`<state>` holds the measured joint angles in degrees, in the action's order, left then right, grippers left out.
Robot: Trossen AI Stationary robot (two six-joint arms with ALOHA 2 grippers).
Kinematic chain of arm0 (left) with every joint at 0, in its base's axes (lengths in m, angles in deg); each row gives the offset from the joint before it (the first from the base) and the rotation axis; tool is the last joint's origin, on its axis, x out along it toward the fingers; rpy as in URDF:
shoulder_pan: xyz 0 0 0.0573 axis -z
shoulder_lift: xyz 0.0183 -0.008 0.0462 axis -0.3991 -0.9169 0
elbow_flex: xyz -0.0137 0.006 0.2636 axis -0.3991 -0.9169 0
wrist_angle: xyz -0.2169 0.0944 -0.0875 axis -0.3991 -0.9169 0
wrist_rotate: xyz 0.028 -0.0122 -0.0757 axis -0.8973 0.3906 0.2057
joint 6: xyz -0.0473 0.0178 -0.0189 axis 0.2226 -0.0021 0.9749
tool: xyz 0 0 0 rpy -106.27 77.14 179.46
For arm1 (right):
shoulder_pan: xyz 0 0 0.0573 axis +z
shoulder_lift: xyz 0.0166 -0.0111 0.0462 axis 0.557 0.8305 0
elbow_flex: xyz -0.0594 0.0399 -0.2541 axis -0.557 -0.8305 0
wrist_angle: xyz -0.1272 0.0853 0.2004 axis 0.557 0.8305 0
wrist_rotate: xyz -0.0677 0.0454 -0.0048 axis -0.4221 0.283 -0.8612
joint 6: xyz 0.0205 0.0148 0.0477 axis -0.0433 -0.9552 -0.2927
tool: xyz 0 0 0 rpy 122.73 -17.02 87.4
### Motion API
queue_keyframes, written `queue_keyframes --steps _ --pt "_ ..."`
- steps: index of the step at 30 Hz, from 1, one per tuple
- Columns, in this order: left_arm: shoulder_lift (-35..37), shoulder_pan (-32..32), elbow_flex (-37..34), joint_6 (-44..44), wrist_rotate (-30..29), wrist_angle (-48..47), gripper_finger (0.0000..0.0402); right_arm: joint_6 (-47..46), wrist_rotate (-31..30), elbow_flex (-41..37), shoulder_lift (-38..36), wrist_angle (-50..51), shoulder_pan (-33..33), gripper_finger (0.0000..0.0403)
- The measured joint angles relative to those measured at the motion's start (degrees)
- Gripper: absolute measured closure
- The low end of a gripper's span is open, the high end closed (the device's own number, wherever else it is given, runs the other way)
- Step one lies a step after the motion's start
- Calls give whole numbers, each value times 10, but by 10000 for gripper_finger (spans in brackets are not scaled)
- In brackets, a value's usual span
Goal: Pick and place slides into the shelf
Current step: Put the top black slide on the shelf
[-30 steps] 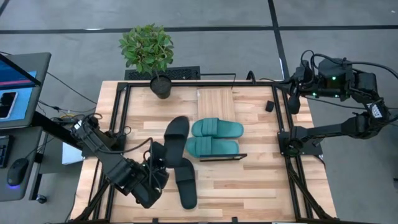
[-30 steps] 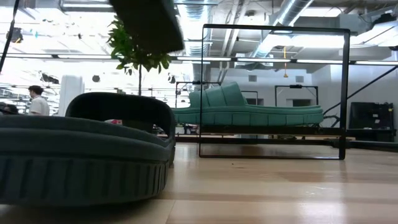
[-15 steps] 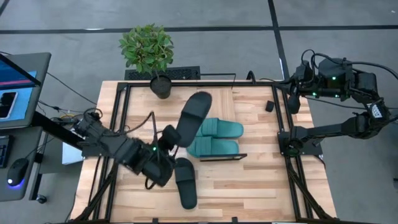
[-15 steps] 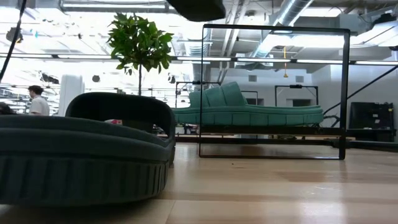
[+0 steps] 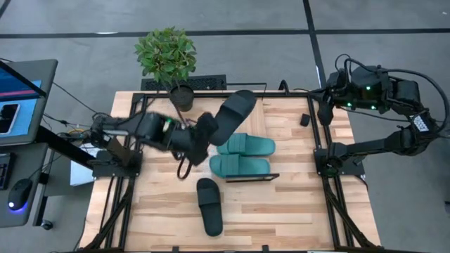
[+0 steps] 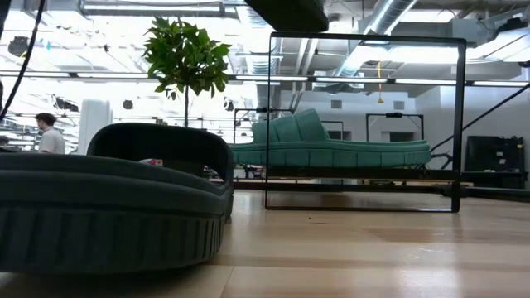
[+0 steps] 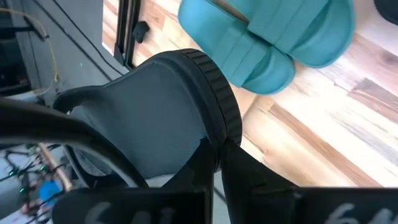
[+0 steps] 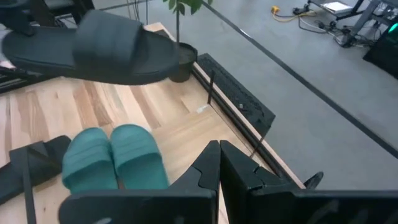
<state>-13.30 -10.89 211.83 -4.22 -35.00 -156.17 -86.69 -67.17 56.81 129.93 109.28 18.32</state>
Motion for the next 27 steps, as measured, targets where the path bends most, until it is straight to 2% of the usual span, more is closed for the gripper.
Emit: queue_keyframes --steps 9,16,21,27 --pt "0 -144 1 -119 144 53 401 -20 -32 0 4 0 0 403" --pt "0 -252 1 -187 225 95 401 -20 -45 0 1 0 0 403" --pt "-2 -306 -6 -224 281 137 401 -20 -45 0 2 2 0 403" --pt "-6 -353 -6 -239 337 141 401 -24 -45 0 7 2 0 403"
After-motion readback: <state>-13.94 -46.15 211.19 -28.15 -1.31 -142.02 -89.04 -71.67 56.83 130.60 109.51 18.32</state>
